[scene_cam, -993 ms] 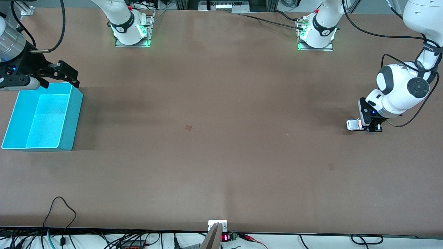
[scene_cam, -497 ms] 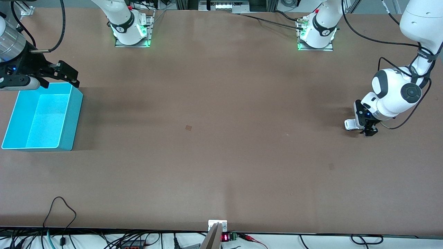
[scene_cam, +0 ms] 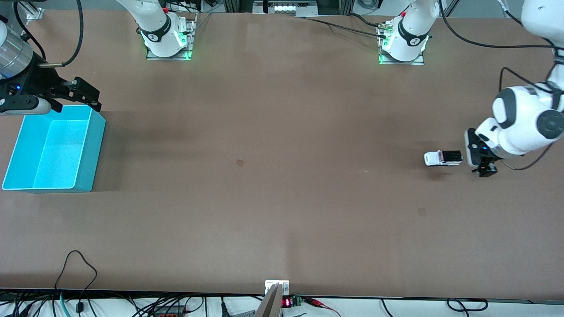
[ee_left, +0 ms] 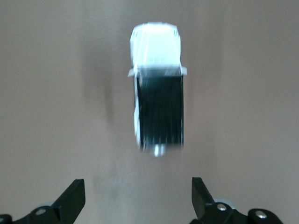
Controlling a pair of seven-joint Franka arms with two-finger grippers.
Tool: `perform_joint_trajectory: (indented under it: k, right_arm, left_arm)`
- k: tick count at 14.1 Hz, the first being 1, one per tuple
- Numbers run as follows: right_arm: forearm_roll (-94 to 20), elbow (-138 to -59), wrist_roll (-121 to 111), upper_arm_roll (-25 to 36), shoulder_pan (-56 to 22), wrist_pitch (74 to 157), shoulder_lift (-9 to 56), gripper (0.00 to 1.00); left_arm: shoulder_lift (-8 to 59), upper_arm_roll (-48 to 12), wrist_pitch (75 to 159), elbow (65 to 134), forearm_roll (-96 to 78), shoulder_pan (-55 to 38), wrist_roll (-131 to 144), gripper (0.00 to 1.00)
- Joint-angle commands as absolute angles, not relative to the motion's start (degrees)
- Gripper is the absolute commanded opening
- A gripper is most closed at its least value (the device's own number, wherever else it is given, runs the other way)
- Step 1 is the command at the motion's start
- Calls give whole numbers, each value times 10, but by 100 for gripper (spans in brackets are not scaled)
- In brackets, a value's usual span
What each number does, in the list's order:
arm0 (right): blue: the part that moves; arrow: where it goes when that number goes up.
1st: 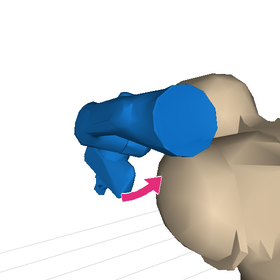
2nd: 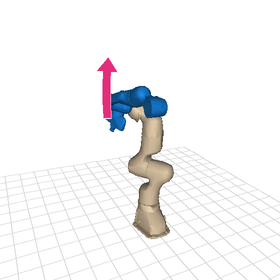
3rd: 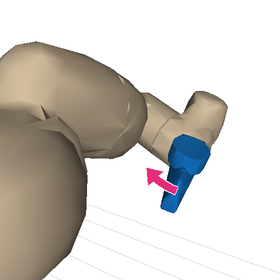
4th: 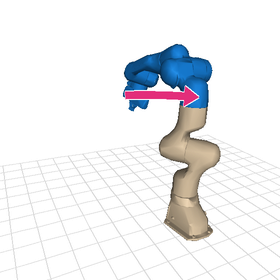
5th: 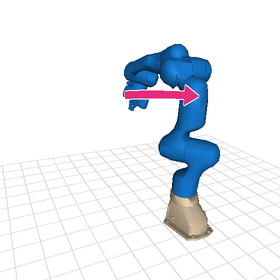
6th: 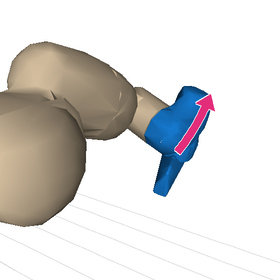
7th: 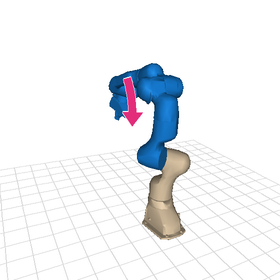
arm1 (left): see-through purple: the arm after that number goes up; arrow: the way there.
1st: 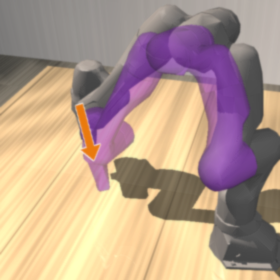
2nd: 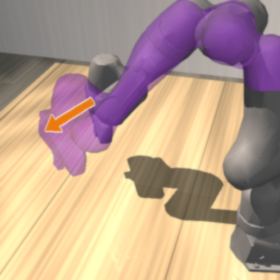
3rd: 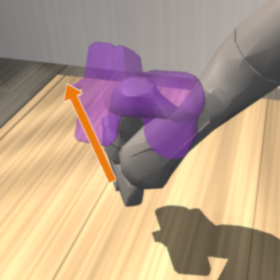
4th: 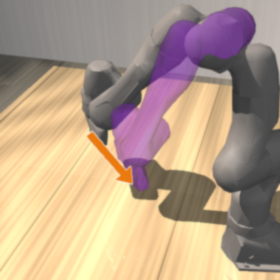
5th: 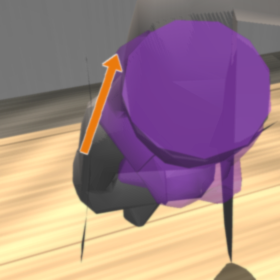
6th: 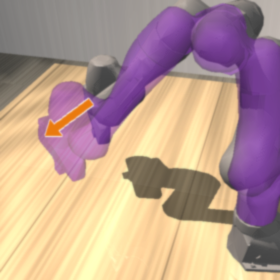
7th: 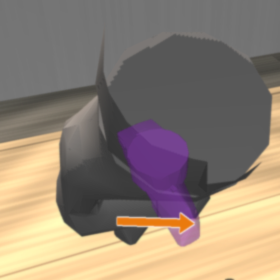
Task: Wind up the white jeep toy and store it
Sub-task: 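Open the left gripper and lift it off the jeep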
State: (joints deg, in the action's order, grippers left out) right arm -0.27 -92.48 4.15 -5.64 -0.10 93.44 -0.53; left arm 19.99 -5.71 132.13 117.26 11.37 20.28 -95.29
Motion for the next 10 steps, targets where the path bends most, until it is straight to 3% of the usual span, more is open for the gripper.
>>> perform_joint_trajectory:
  k: [1, 6, 10]
  right_arm:
    - [0, -929, 34, -55, -3, 936, -13, 100]
    - [0, -929, 34, -55, -3, 935, -13, 100]
    - [1, -929, 34, -55, -3, 935, -13, 100]
  left_arm:
    - [200, -82, 1187, 1085, 127, 206, -894, 100]
    - [202, -135, 1049, 994, 127, 203, -688, 100]
    - [200, -187, 995, 949, 125, 204, -533, 100]
